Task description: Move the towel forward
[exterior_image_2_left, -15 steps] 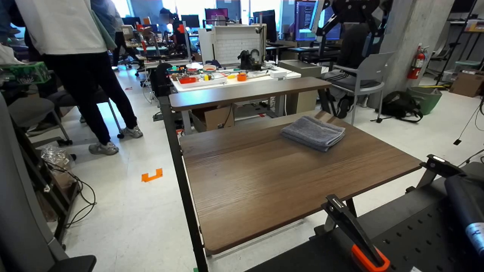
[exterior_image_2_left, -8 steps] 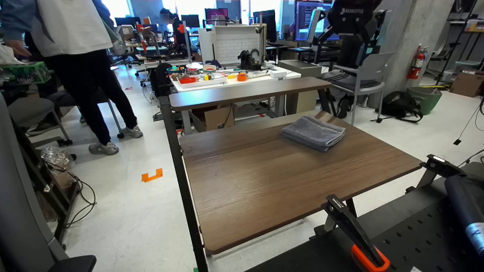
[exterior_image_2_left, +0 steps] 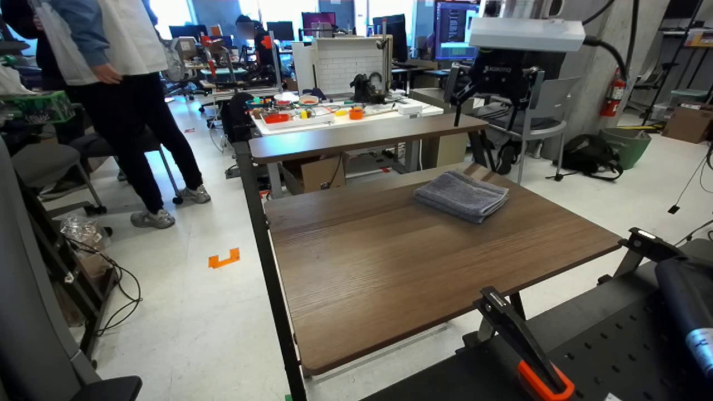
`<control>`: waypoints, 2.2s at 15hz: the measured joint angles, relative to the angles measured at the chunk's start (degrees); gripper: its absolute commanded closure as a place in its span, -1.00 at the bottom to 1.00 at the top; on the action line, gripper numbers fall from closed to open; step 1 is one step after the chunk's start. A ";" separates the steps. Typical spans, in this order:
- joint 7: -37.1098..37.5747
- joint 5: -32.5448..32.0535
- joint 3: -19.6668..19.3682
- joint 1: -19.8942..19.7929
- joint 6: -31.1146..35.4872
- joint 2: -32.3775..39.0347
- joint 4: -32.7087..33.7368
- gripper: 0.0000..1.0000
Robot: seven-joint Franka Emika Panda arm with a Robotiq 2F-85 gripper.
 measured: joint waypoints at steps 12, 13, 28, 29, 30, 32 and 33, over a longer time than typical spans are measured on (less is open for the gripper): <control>1.06 2.72 -5.45 1.33 2.04 20.99 21.00 -1.00; 1.06 2.74 -5.72 1.43 2.02 22.80 22.29 -1.00; -6.26 2.68 -6.10 4.38 2.42 33.32 25.26 -1.00; -7.76 2.67 -5.81 4.49 2.67 32.48 23.58 -1.00; -9.09 2.67 -5.52 4.57 3.09 31.58 21.79 -1.00; -11.81 2.45 -4.92 4.60 3.37 29.75 17.90 -1.00; -12.94 2.07 -4.74 4.70 3.35 29.15 16.04 -1.00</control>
